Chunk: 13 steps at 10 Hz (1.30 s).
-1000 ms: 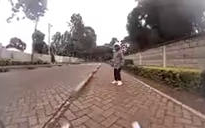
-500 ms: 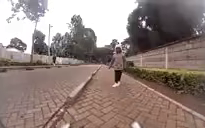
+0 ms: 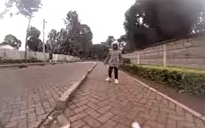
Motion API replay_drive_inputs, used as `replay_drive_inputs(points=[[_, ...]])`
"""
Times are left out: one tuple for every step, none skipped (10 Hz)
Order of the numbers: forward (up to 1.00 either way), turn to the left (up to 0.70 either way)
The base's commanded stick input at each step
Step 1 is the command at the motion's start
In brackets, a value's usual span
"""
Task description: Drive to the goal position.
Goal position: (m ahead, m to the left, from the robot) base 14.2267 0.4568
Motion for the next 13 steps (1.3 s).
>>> replay_drive_inputs(points=[[0.50, 0.00], [0.50, 0.00], [0.50, 0.00], [0.50, 0.00], [0.50, 0.00], [0.50, 0.00], [0.50, 0.00], [0.50, 0.00], [0.50, 0.00], [0.50, 0.00], [0.50, 0.00], [0.50, 0.00], [0.50, 0.00]])
